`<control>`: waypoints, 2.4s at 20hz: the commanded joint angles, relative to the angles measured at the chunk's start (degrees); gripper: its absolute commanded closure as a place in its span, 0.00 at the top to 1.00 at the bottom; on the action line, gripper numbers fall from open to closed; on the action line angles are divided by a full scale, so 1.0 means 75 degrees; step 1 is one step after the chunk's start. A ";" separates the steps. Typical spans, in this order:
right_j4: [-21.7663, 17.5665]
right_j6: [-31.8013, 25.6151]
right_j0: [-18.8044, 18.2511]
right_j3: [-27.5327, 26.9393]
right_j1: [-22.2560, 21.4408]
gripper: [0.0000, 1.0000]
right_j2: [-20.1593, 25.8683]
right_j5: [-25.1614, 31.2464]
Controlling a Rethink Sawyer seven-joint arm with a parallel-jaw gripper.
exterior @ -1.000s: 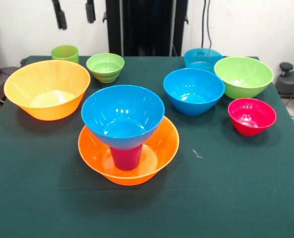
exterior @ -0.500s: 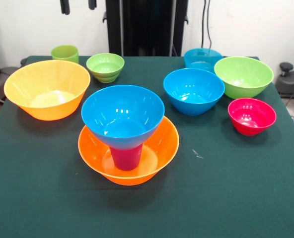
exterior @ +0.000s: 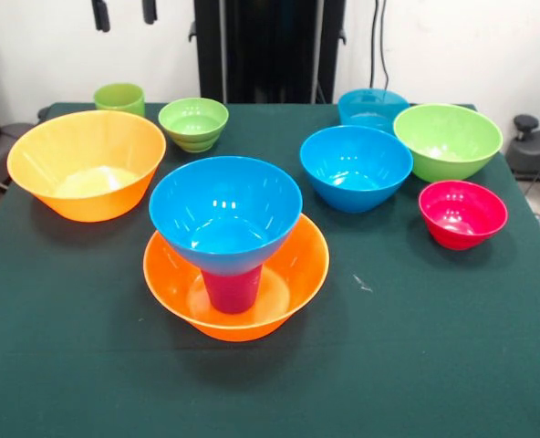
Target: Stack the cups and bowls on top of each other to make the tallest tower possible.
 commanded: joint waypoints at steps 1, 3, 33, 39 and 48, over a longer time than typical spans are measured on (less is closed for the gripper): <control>-0.1069 0.0651 0.0159 0.0750 0.0730 1.00 -0.0791 -0.1020; -0.1213 0.0686 0.0149 0.0863 0.0883 1.00 -0.0934 -0.1265; -0.3203 0.0549 -0.0677 0.1653 0.1768 1.00 -0.2623 -0.3659; -0.3597 0.1021 -0.0410 0.1793 0.1773 1.00 -0.3134 -0.4206; -0.4018 0.1306 -0.0010 0.1580 0.2251 1.00 -0.3849 -0.4858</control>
